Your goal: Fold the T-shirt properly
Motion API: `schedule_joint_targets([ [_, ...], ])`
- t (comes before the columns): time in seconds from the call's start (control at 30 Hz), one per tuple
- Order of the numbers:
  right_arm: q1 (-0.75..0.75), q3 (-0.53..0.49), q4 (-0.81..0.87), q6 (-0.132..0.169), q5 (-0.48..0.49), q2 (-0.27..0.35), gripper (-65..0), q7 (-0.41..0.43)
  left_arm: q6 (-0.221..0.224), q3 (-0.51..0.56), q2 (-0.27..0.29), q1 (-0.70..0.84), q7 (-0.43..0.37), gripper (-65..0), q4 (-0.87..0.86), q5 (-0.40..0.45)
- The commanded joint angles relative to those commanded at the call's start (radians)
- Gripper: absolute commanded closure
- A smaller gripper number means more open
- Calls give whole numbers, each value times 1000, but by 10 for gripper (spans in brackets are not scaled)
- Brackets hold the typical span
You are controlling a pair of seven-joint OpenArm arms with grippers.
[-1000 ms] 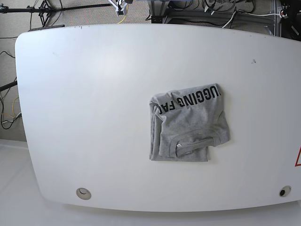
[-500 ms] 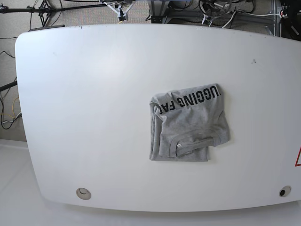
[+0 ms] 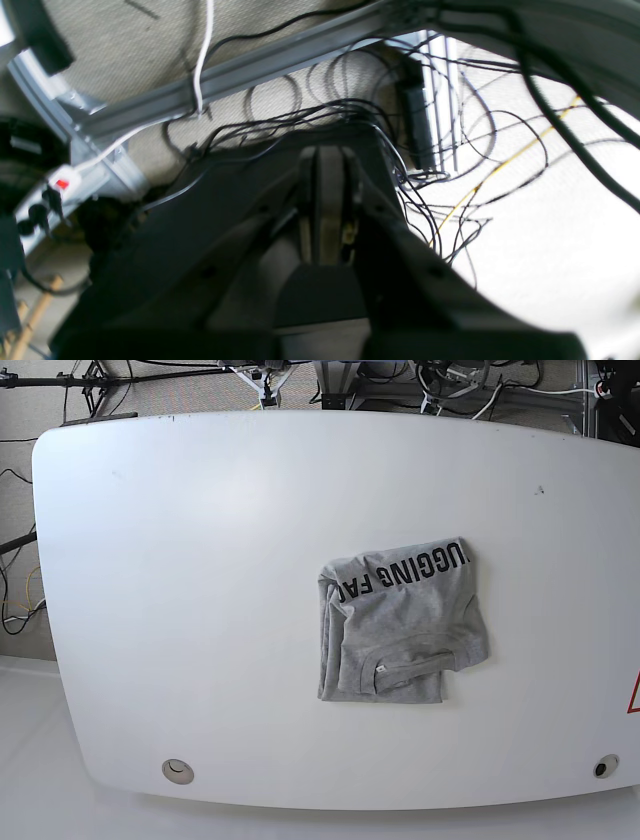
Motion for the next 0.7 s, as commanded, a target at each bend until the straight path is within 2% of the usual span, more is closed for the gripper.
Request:
schedule_joint_targets([
  [0.7, -2, -2, -2, 0, 0, -3, 0, -8, -5, 2, -2, 3, 2, 0, -2, 6],
])
